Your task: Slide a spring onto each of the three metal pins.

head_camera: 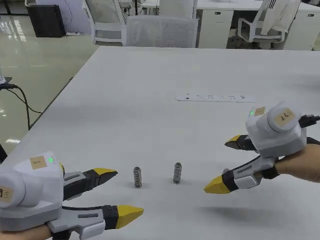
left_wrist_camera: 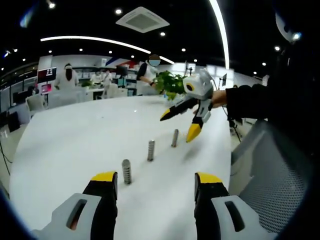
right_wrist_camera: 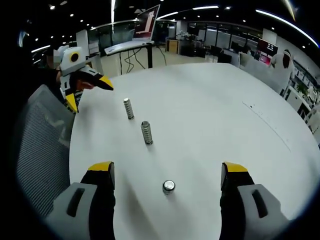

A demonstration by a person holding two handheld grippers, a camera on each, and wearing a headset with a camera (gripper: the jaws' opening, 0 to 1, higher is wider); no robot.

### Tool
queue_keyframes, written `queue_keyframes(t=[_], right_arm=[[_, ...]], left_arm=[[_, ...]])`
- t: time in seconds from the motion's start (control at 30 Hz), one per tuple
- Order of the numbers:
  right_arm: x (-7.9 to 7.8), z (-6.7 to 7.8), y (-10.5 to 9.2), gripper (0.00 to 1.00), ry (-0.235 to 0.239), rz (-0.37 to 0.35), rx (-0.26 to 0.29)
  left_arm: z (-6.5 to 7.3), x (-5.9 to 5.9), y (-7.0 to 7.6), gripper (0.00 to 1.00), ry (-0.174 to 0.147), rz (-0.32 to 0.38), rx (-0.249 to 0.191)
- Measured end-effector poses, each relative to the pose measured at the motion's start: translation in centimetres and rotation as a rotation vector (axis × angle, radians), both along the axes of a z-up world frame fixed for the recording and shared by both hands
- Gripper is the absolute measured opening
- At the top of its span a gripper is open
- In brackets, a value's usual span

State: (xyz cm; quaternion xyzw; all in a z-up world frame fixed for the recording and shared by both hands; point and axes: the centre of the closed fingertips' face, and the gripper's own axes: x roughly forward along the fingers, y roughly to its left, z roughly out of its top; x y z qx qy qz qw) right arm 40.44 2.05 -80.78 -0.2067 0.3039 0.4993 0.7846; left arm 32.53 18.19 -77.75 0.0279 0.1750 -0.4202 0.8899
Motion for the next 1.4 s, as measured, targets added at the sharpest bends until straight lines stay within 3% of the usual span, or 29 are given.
queue_keyframes(t=[0.3,0.67,0.8,1.4], right_arm=[[-1.7,-0.2,-1.7,0.87,-0.022,-0.028,0.024],[-4.5,0.3,-2.1,0.86,-0.069,-0.037,0.114],[-5.1,-0.2,-2.2,0.86,-0.069,-0.053,0.132],[-5.3,-0.2,-2.0,0.86,-0.092,-0.096,0.173]], left_arm=[[-0.1,0.0,0.2,0.58,0.000,0.012,-0.003],[-0.1,-0.3,0.6,0.60,-0.001,0.043,-0.017],[0.0,-0.3,0.9,0.62,-0.004,0.059,-0.021],[-0.7,-0.5,1.0,0.64,0.005,0.092,-0.039]])
